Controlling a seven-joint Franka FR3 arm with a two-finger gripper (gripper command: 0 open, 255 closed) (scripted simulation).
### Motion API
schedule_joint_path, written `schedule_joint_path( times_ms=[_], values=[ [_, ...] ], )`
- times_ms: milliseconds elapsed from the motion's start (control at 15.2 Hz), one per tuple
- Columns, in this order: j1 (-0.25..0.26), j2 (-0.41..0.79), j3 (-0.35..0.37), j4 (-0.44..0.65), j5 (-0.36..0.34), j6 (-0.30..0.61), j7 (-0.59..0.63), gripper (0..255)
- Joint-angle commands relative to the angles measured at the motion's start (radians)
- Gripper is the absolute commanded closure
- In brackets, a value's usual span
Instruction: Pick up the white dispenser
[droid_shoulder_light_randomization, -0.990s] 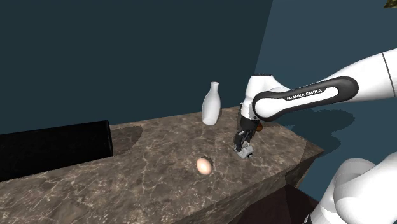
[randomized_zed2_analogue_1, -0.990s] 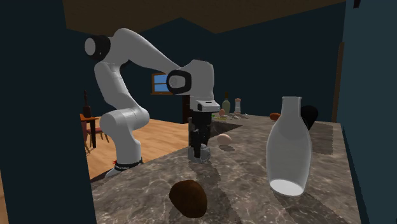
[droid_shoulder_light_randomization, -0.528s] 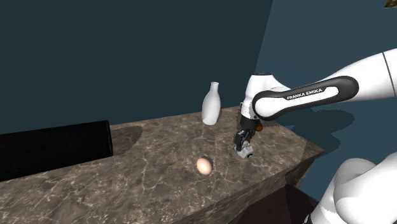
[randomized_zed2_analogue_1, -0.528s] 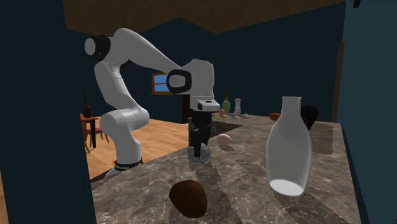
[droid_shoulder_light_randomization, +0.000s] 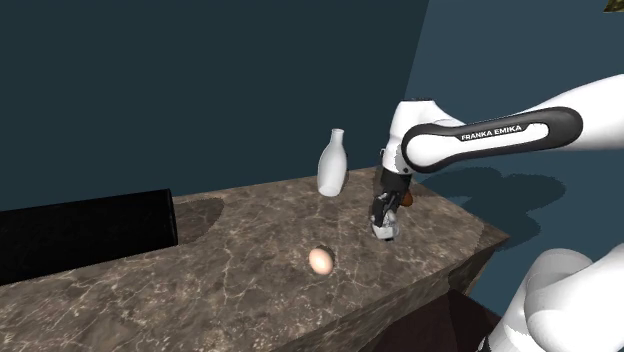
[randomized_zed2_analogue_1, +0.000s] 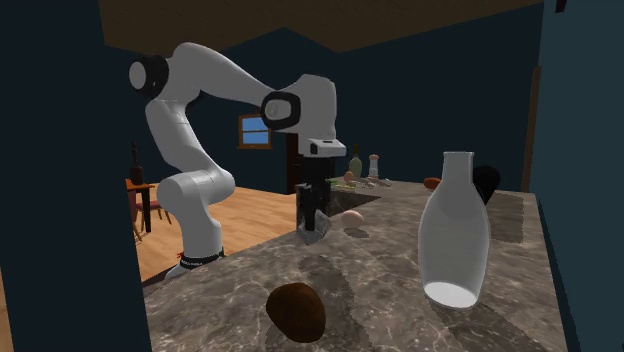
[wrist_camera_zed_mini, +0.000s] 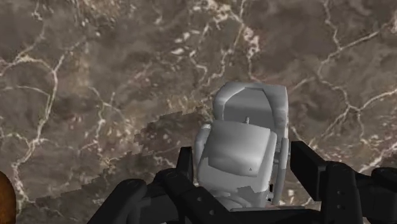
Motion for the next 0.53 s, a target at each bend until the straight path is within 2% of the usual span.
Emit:
schedule_joint_path(
  times_ms=[0,330,462],
  values=[
    [0.000,-0.008,0.001,0.021,0.001,-0.030,0.000,255],
    [0.001,-0.026,0.003,0.076,0.002,-0.103,0.001,255],
    [0.001,-0.027,0.003,0.078,0.002,-0.105,0.001,255]
  ],
)
